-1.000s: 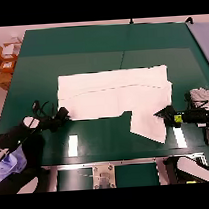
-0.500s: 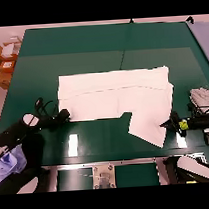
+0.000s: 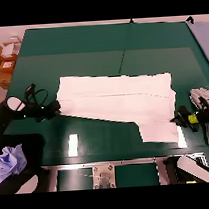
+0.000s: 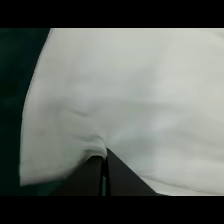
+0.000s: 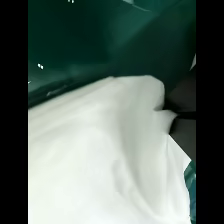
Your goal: Fold the shirts.
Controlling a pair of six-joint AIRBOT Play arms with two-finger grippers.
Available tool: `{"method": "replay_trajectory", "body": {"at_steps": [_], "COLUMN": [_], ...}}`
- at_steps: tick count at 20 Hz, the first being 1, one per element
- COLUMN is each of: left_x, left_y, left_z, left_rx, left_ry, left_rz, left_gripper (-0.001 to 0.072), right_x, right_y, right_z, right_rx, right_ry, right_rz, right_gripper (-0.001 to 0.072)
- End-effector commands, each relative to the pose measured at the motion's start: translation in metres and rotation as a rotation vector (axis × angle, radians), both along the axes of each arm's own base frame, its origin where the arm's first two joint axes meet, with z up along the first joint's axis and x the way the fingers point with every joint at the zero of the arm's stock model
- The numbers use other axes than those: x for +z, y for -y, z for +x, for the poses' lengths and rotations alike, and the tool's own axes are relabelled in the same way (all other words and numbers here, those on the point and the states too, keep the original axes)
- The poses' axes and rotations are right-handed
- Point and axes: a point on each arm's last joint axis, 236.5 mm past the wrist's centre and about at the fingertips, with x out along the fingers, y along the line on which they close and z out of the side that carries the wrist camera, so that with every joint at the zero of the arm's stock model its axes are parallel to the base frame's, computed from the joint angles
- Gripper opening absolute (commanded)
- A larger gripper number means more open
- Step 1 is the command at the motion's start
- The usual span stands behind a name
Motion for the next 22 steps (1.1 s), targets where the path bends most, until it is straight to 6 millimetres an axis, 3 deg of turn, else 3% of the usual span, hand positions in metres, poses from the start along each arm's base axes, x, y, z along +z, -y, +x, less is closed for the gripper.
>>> {"method": "replay_trajectory", "body": {"at_steps": [1, 5, 8, 10, 14, 16, 19, 20, 21, 22], "left_x": [0.035, 0.079, 0.085, 0.073, 0.034, 0.015, 0.005, 0.007, 0.010, 0.014], "left_y": [0.000, -0.003, 0.000, 0.006, 0.006, 0.019, 0.026, 0.021, 0.018, 0.016], "left_z": [0.023, 0.066, 0.107, 0.133, 0.192, 0.219, 0.249, 0.255, 0.256, 0.253], "left_rx": [-0.041, -0.029, -0.030, -0.052, -0.034, -0.047, 0.010, 0.028, 0.029, 0.013], "left_ry": [0.080, 0.223, 0.258, 0.243, 0.227, 0.252, 0.311, 0.331, 0.331, 0.314], "left_rz": [0.006, 0.016, 0.005, -0.015, -0.006, -0.041, -0.099, -0.089, -0.093, -0.105], "left_gripper": [0.0021, 0.0021, 0.0021, 0.0021, 0.0022, 0.0023, 0.0041, 0.0308, 0.0525, 0.0573], "right_x": [0.047, 0.106, 0.127, 0.119, 0.078, 0.053, 0.027, 0.025, 0.029, 0.038], "right_y": [0.000, 0.009, 0.009, 0.007, 0.010, 0.009, 0.016, 0.018, 0.023, 0.027], "right_z": [0.043, 0.101, 0.146, 0.173, 0.223, 0.242, 0.265, 0.270, 0.275, 0.279], "right_rx": [0.044, 0.057, 0.057, 0.080, 0.052, 0.018, -0.012, 0.002, 0.031, 0.063], "right_ry": [0.116, 0.289, 0.377, 0.383, 0.369, 0.352, 0.356, 0.370, 0.399, 0.434], "right_rz": [-0.019, -0.110, -0.120, -0.116, -0.096, -0.051, -0.044, -0.052, -0.071, -0.089], "right_gripper": [0.0015, 0.0015, 0.0015, 0.0015, 0.0016, 0.0016, 0.0035, 0.0114, 0.0183, 0.0218]}}
